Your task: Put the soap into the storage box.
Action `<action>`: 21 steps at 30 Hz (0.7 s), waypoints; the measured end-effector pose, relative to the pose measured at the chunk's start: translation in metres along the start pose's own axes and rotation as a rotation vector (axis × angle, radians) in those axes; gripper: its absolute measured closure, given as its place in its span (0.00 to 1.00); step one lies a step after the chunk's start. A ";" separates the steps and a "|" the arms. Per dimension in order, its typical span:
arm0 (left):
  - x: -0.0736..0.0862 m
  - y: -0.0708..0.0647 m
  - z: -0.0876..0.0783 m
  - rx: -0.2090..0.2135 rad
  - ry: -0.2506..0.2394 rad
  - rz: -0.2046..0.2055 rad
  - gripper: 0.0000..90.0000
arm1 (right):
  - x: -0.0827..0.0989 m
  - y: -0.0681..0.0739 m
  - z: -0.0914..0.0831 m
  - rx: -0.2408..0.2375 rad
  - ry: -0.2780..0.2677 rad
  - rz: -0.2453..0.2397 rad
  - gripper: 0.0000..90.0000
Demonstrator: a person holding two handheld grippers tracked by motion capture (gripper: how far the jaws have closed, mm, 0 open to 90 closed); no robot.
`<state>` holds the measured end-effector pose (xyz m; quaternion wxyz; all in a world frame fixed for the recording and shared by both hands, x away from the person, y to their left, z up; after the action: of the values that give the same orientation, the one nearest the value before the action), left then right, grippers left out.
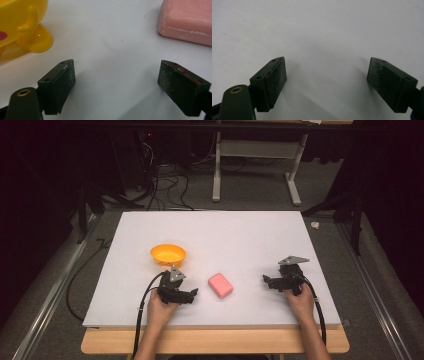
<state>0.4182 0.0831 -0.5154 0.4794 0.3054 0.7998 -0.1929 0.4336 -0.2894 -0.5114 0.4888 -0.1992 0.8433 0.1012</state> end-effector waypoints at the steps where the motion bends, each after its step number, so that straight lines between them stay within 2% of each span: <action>1: 0.000 0.000 0.000 -0.001 -0.001 0.000 0.17 | 0.000 0.000 0.000 0.000 0.000 0.000 0.19; 21: 0.000 0.000 0.000 0.003 -0.002 -0.008 0.17 | 0.000 0.000 0.000 0.000 0.000 0.000 0.18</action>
<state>0.4185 0.0835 -0.5154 0.4790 0.3029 0.8002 -0.1962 0.4336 -0.2894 -0.5114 0.4887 -0.1989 0.8434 0.1011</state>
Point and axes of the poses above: each handheld gripper's, and its own axes: z roughly forward along the jaws, x roughly out of its underside, y roughly to its left, the point moved 4 cm from there along z, roughly forward along the jaws, and after that the axes turned 15 degrees about -y, right-handed, at the moved point
